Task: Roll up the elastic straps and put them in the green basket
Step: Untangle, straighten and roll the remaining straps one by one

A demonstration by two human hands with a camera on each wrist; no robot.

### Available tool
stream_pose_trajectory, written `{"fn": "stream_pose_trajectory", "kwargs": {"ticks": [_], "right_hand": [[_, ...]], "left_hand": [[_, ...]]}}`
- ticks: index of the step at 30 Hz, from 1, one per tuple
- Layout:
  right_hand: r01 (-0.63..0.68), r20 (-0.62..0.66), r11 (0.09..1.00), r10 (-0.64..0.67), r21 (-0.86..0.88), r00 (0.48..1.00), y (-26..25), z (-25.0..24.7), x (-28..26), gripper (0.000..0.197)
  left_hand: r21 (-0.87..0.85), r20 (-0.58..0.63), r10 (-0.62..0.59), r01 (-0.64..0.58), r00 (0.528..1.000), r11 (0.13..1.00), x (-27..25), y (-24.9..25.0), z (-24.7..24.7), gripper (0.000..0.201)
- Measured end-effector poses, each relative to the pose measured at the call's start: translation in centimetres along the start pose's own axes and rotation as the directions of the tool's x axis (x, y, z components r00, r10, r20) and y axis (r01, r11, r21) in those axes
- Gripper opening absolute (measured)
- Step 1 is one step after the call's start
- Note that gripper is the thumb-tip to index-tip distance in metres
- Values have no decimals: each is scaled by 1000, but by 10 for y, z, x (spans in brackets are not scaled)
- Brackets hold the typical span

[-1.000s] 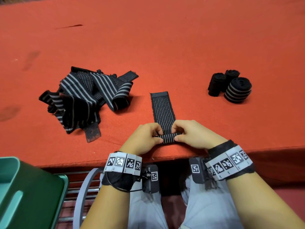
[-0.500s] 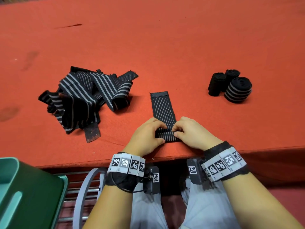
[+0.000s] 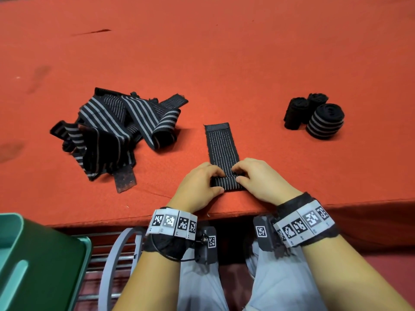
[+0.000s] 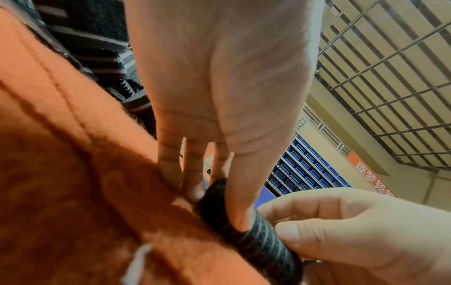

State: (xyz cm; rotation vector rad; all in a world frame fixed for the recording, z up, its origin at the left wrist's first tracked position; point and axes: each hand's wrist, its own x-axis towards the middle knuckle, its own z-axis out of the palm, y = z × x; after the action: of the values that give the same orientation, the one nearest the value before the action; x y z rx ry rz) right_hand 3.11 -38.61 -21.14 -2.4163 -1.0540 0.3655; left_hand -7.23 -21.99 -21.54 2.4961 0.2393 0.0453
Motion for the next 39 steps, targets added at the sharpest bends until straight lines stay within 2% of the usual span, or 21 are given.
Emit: {"fn": "stream_pose_trajectory", "kwargs": {"ticks": [7, 9, 12, 14, 20, 23, 26, 33, 39], "right_hand": [[23, -26, 1000, -23, 16, 999, 2, 0, 0, 18], [36, 2, 999, -36, 6, 999, 1, -2, -1, 21], [39, 62, 999, -37, -26, 997, 0, -3, -3, 35], [26, 56, 998, -23, -53, 998, 0, -1, -3, 40], [9, 6, 999, -9, -44, 1000, -2, -1, -1, 38], [-1, -11, 1000, 1, 14, 1000, -2, -1, -2, 34], [-19, 27, 999, 17, 50, 999, -1, -5, -3, 29], [-24, 215, 998, 13, 50, 976, 1, -15, -7, 13], [-31, 196, 998, 20, 54, 980, 3, -12, -3, 13]], "left_hand": [[-17, 1, -33, 33, 999, 999, 2, -2, 1, 28], [-12, -1, -44, 44, 999, 999, 2, -1, 2, 26], [-10, -3, -57, 57, 998, 998, 3, 0, 3, 24], [-9, -3, -60, 60, 998, 998, 3, 0, 4, 23], [26, 0, -35, 35, 999, 999, 1, 0, 3, 34], [-26, -17, -52, 52, 998, 998, -1, 1, 0, 37], [-84, 20, -63, 64, 998, 994, -3, 4, -6, 32], [-139, 200, -93, 122, 975, 983, -5, 2, -11, 21], [-124, 177, -128, 151, 976, 981, 1, 3, -12, 10]]}}
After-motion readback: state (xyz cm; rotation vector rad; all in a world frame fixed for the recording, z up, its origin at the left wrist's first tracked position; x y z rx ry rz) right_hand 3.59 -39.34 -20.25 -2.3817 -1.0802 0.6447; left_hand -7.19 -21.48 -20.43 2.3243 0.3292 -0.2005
